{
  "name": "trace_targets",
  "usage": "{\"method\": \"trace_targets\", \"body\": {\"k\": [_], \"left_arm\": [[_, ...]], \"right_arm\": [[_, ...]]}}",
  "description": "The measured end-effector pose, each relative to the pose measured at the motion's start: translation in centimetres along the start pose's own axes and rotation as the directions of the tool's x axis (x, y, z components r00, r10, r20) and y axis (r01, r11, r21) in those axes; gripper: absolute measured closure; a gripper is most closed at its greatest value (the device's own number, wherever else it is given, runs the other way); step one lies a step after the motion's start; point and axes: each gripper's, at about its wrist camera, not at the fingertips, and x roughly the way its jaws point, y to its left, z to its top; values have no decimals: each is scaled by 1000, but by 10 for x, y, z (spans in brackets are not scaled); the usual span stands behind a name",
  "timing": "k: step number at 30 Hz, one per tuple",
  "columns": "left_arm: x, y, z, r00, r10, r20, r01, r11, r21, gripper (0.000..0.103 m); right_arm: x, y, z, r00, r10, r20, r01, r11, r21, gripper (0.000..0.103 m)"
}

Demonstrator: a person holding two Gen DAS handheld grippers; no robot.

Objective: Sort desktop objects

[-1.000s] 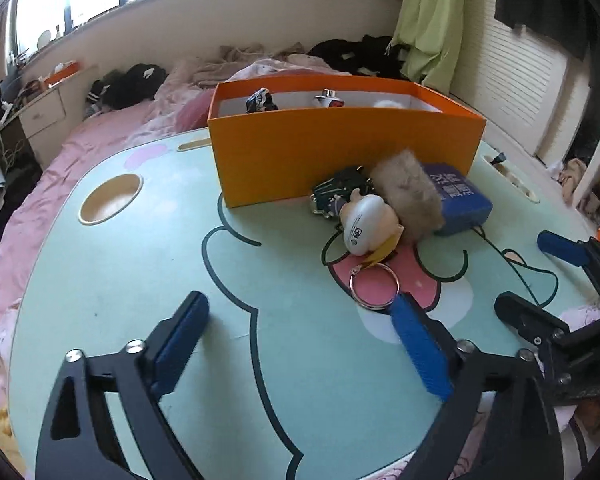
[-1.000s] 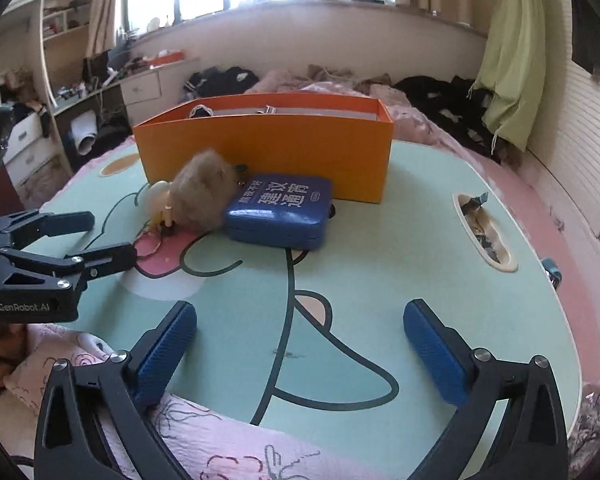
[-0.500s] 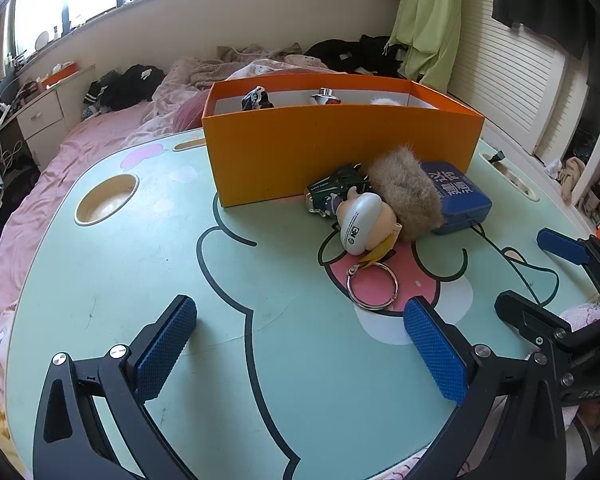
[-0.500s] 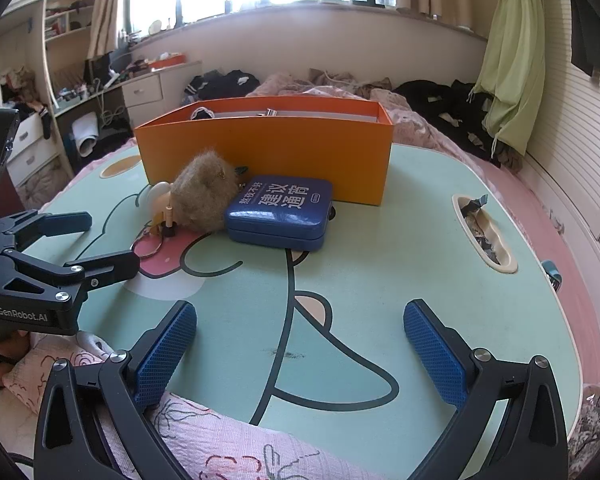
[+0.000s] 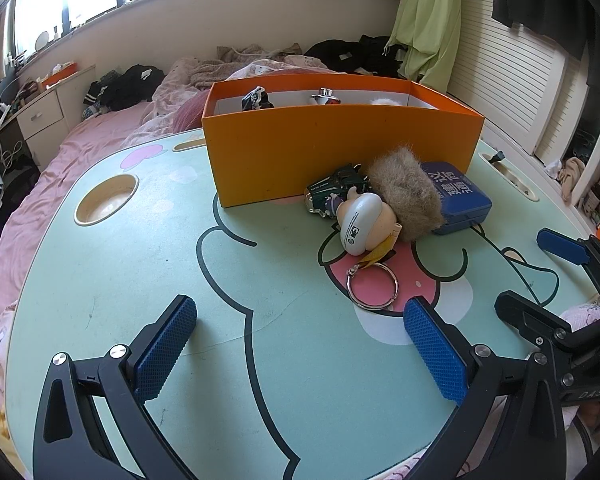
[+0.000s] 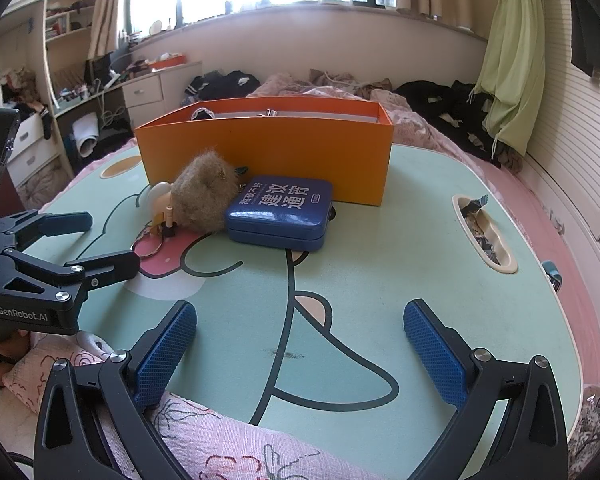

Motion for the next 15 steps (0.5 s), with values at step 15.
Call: {"method": "trace_targets", "body": {"k": [15], "left_arm": [[0,0,0,1000,0,0,0,1000,0,0]], "right_arm": [[0,1,-2,1000,-1,1,1,1000,0,0]]}}
